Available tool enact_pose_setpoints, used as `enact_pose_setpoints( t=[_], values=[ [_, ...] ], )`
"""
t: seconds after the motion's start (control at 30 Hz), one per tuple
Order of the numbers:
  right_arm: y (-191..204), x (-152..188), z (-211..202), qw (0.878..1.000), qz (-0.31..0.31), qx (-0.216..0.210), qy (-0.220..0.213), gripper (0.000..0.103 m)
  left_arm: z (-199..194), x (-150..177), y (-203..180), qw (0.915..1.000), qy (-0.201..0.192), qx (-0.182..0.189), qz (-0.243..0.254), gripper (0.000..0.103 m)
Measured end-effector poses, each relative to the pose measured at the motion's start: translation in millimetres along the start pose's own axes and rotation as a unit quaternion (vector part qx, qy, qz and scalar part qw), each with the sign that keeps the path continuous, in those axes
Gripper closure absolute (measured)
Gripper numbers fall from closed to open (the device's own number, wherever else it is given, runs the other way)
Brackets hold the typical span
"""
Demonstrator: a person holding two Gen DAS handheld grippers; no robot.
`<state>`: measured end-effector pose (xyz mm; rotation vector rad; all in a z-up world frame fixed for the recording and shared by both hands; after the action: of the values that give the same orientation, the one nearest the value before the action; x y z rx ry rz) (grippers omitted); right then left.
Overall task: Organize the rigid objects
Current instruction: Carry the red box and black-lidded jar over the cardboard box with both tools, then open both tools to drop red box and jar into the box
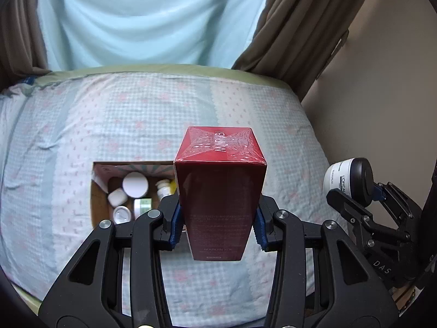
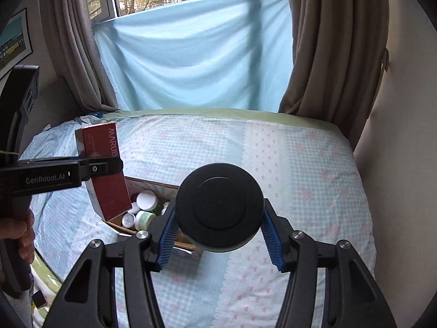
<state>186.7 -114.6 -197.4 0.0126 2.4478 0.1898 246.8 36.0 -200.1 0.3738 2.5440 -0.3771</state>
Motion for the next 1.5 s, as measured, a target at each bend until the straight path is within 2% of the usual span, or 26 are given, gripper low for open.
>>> enact_pose_setpoints(
  t=[0.23, 0.47, 0.63, 1.0, 1.17, 1.27, 1.43, 1.47, 1.5],
  values=[
    [89, 5, 37, 1.0, 0.024, -0.014, 0.013, 0.051, -5, 20, 84, 0.9998, 0.015, 0.0, 0.013, 0.065],
    [138, 23, 95, 0.997, 0.049, -0.023, 0.06, 0.051, 25, 44, 150, 0.9983, 0.055, 0.016, -0.002, 0.065],
    [156, 47, 140, 0.994, 0.043, -0.02, 0.101, 0.051, 58, 62, 184, 0.9966, 0.08, 0.008, -0.014, 0.065],
    [157, 107, 238, 0.98, 0.021, -0.019, 0.198, 0.051, 149, 104, 230, 0.9875, 0.145, 0.014, -0.061, 0.065],
    [146, 119, 268, 0.976, 0.02, -0.011, 0.219, 0.051, 189, 113, 231, 0.9821, 0.18, 0.01, -0.053, 0.065],
    [140, 130, 283, 0.969, 0.012, -0.013, 0.245, 0.051, 210, 124, 235, 0.9765, 0.21, 0.0, -0.049, 0.065],
    [135, 136, 297, 0.965, 0.008, -0.023, 0.262, 0.05, 226, 118, 231, 0.9733, 0.226, -0.002, -0.041, 0.065],
    [135, 137, 301, 0.963, 0.01, -0.027, 0.266, 0.05, 229, 117, 229, 0.9716, 0.234, -0.005, -0.038, 0.062],
    [135, 138, 305, 0.962, 0.008, -0.029, 0.271, 0.05, 231, 114, 226, 0.9709, 0.237, -0.004, -0.032, 0.051]
  ],
)
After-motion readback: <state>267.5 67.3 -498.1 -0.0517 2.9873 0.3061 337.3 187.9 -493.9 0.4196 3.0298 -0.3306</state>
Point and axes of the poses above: each gripper's, at about its wrist camera, not at the fingertips, and z roughly the way its jaws point, y to its left, x to its underside, the point moved 9 cm from there along z, roughly the way its jaws point, and after that the axes turned 8 degrees about z, right-handed, at the moved point
